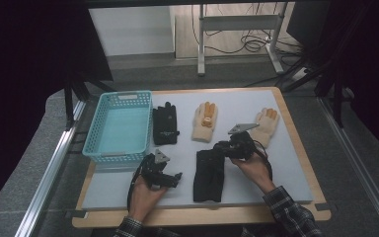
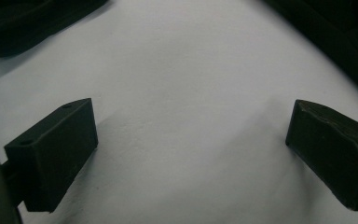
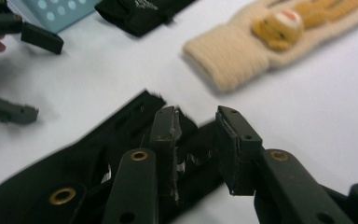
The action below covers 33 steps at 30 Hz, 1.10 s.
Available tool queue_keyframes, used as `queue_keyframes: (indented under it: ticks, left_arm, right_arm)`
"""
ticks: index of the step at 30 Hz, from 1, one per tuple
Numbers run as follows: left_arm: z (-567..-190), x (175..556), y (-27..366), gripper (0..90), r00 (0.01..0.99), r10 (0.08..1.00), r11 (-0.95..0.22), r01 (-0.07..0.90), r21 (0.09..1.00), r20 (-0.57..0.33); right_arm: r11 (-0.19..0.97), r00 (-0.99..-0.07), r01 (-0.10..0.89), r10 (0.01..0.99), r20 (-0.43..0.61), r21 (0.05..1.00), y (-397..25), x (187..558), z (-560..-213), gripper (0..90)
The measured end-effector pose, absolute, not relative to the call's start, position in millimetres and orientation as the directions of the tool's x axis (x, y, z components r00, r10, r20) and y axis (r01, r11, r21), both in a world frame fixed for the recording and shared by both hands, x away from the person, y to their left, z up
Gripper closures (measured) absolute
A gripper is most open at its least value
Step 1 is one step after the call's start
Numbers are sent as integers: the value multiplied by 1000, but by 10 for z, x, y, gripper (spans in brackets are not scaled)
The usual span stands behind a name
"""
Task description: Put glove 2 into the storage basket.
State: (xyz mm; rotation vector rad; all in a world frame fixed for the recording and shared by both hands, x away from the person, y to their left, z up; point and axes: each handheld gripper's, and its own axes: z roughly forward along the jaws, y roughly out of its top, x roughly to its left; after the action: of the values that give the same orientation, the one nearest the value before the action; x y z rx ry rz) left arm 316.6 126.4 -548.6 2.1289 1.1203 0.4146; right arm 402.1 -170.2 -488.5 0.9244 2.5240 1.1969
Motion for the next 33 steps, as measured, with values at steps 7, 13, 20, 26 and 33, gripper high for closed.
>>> queue_keyframes:
  ticks: [7, 13, 20, 26, 33]
  left_arm:
    - [-5478, 3139, 1303, 27, 575, 817, -394, 609, 688, -41]
    - [-5485, 3121, 1340, 25, 577, 815, -393, 607, 691, -44]
    - [-5488, 3126, 1346, 21, 580, 813, -392, 608, 690, -49]
    - [-5489, 3127, 1347, 21, 580, 813, -390, 608, 691, -52]
    - [-5491, 3126, 1345, 21, 579, 813, -388, 608, 693, -54]
  right_arm:
    - [509, -814, 423, 576, 68, 750, -1372, 4242, -4873, 683]
    - [544, -837, 411, 543, 66, 732, -983, 4498, -4892, 761]
    - [593, -857, 387, 514, 38, 706, -550, 4760, -5032, 721]
    - [613, -865, 393, 500, 49, 686, -298, 4955, -5186, 648]
    - [643, -868, 389, 497, 28, 660, -155, 5060, -5282, 835]
